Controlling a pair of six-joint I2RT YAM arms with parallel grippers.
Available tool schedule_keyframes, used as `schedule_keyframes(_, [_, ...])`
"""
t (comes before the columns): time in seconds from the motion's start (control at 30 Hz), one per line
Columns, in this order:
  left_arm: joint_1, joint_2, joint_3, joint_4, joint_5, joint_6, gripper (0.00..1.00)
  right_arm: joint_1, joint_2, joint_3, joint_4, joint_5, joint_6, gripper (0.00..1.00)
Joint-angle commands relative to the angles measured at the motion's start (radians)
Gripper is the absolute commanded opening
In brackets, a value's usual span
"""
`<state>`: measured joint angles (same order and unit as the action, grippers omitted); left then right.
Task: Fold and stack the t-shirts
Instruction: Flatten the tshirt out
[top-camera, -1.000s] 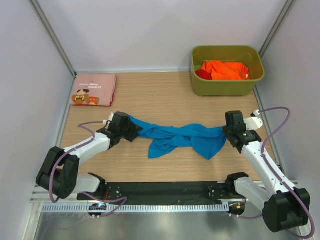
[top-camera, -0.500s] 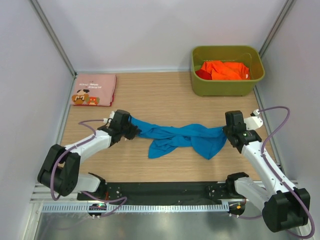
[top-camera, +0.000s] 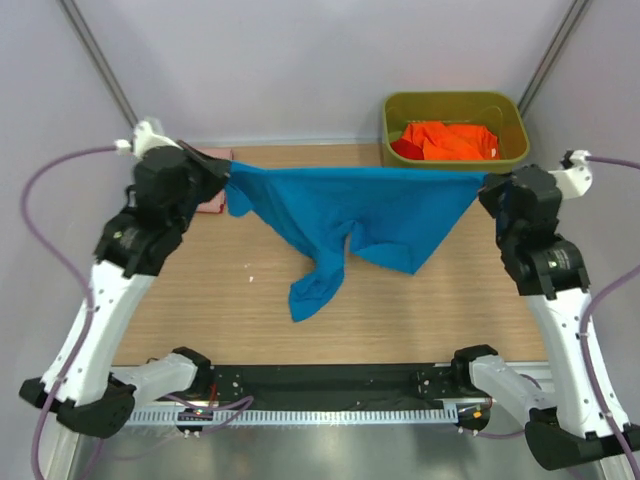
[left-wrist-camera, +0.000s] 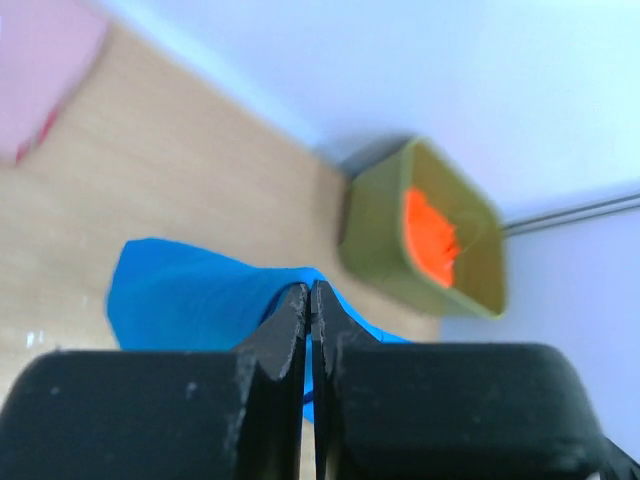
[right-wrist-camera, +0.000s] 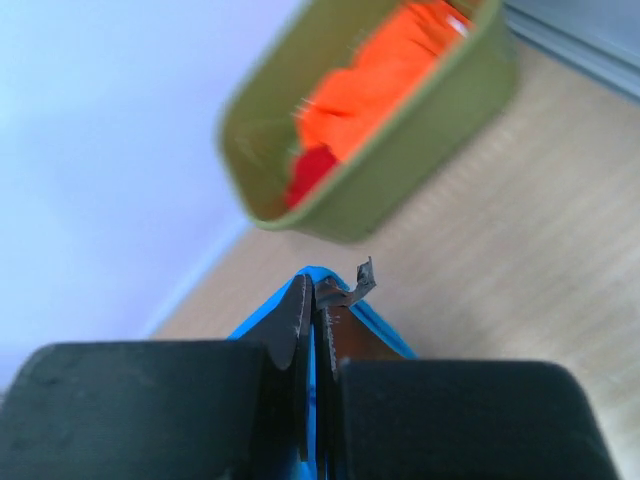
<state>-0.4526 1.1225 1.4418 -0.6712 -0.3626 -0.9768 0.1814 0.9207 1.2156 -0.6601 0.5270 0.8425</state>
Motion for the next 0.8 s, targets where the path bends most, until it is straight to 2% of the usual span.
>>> schedule_keyframes(0.0, [0.003,-0.065,0.204,-0.163,-0.116,0.177,0.0,-0.002,-0.063,0.183,0.005,-0.045,-0.097,0.01])
schedule_keyframes(0.03, [0.003,-0.079,0.241,-0.165,-0.07,0.211,0.0,-0.003,-0.08,0.206,0.01,-0.108,-0.103,0.01])
schedule_keyframes(0.17, [0.002,-0.161,0.336,-0.165,0.069,0.242,0.0,-0.003,-0.178,0.303,-0.021,-0.194,-0.086,0.01])
schedule_keyframes(0.3, [0.002,-0.194,0.423,-0.217,0.209,0.233,0.0,-0.002,-0.272,0.357,-0.078,-0.205,-0.045,0.01])
schedule_keyframes(0.43, [0.003,-0.118,0.491,-0.345,0.315,0.259,0.0,-0.003,-0.289,0.403,-0.127,-0.174,-0.063,0.01])
schedule_keyframes(0.57, [0.002,-0.043,0.485,-0.422,0.314,0.283,0.0,-0.003,-0.243,0.381,-0.138,-0.174,-0.091,0.01])
schedule_keyframes(0.77, [0.003,0.081,0.5,-0.416,0.157,0.346,0.0,-0.002,-0.152,0.299,-0.012,-0.263,-0.123,0.01])
